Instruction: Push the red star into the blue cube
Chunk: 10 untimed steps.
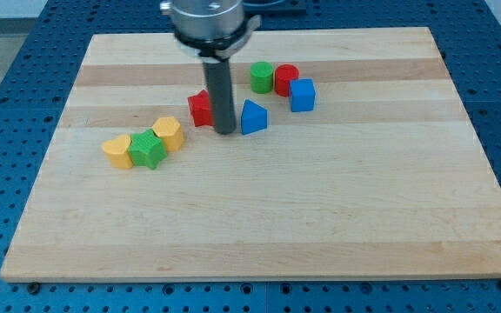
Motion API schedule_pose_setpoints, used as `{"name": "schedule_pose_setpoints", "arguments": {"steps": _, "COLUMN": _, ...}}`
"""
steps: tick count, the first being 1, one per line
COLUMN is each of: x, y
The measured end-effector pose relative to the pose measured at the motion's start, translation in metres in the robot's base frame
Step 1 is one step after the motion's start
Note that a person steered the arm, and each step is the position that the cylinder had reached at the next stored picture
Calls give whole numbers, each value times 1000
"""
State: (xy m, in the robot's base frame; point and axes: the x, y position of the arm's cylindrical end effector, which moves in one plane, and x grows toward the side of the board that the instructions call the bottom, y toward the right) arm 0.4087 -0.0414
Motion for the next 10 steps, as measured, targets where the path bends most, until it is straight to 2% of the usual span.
{"name": "schedule_pose_setpoints", "arguments": {"steps": 1, "x": -1, "y": 66}}
{"name": "schedule_pose_setpoints", "arguments": {"steps": 2, "x": -14, "y": 94}}
{"name": "schedule_pose_setpoints", "arguments": {"steps": 3, "x": -19, "y": 78}}
{"name": "schedule_pose_setpoints", "arguments": {"steps": 4, "x": -19, "y": 18}}
{"name": "schedule_pose_setpoints", "arguments": {"steps": 5, "x": -35, "y": -18}}
{"name": "schedule_pose_setpoints", "arguments": {"steps": 6, "x": -82, "y": -18}}
{"name": "schedule_pose_setpoints", "arguments": {"steps": 7, "x": -114, "y": -51}}
{"name": "schedule_pose_setpoints", "arguments": {"steps": 8, "x": -106, "y": -106}}
{"name": "schedule_pose_setpoints", "arguments": {"steps": 9, "x": -84, "y": -110}}
{"name": "schedule_pose_setpoints", "arguments": {"steps": 10, "x": -44, "y": -118}}
